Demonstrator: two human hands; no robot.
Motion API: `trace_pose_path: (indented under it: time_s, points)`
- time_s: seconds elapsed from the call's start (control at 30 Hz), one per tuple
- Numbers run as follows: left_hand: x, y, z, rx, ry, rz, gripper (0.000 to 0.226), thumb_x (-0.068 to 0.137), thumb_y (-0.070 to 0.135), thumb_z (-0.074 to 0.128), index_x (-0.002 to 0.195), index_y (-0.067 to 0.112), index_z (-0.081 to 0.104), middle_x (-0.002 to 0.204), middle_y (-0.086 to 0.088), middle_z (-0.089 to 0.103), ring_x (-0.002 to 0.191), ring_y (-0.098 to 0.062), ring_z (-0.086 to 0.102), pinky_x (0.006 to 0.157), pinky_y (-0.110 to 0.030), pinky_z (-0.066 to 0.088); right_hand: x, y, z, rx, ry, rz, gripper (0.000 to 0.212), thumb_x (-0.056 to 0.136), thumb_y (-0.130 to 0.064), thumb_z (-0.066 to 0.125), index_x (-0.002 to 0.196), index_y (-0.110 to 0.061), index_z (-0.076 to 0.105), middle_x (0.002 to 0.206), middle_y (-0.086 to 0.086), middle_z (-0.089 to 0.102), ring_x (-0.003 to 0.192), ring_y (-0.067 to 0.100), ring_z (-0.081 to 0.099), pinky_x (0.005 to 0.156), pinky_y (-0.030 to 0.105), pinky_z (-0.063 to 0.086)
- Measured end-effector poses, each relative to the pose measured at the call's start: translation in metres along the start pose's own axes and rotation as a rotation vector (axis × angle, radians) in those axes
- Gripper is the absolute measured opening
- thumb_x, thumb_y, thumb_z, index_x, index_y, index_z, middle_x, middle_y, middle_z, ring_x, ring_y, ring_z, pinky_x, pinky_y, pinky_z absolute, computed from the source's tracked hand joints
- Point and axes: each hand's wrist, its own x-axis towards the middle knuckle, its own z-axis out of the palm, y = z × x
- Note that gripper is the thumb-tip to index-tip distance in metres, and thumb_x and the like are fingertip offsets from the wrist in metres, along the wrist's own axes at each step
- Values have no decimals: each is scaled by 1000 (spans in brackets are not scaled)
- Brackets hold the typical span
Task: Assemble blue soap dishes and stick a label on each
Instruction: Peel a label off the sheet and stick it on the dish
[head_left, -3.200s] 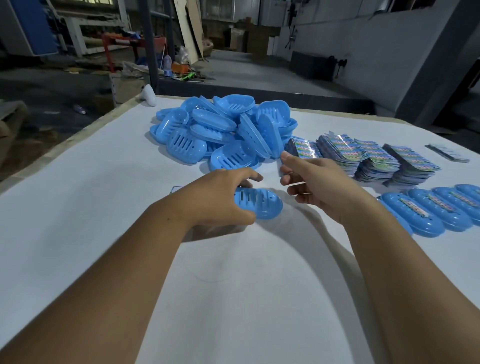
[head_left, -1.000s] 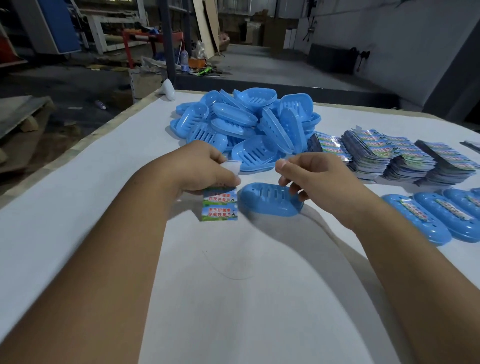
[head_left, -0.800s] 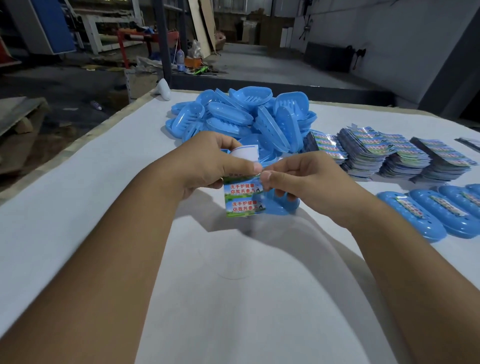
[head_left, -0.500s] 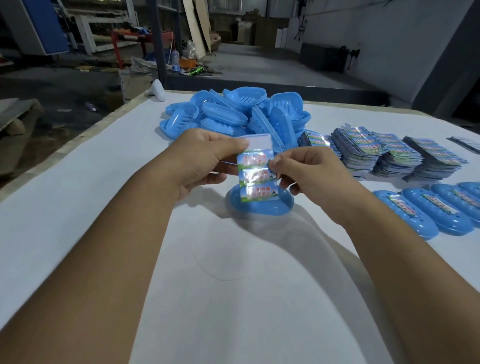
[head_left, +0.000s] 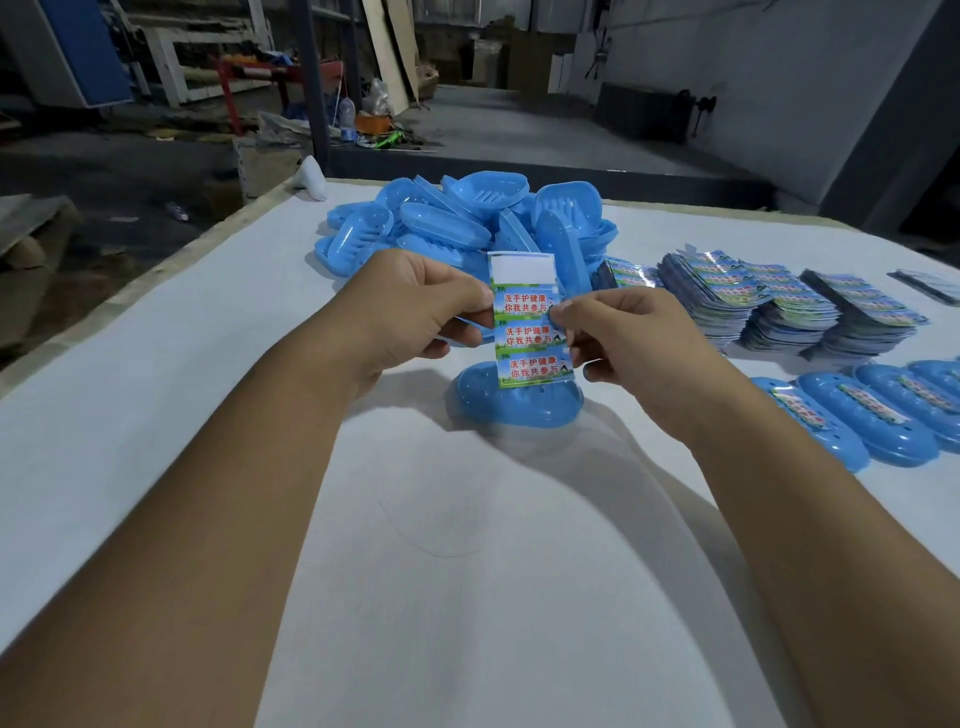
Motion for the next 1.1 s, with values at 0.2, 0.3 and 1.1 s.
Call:
trace_pose_path:
  time_s: [0.2,0.3,1.1]
  points:
    - [-1,-1,3,21,-29,52,15,98,24,66,85,21,75,76,9,78,64,-1,69,53,-13,53,-1,1,1,54,21,10,14,88,-23,76,82,-10,75,69,-4,68,58,8,58,56,23,48]
    - [0,-2,7,43,-38,81,17,100,25,63,87,21,74,75,10,77,64,0,69,54,-12,53,-3,1,6,-72,153,-139,16,84,-20,82,78,-16,68,68,-3,65,55,4,52,50,17,43]
    - [8,-10,6,255,160,89,27,91,26,66,68,13,74,62,2,67,57,-8,53,59,-22,42,-9,-4,5,-56,44,-204,19,86,-23,74,70,-13,77,66,-2,71,56,8,53,49,21,42]
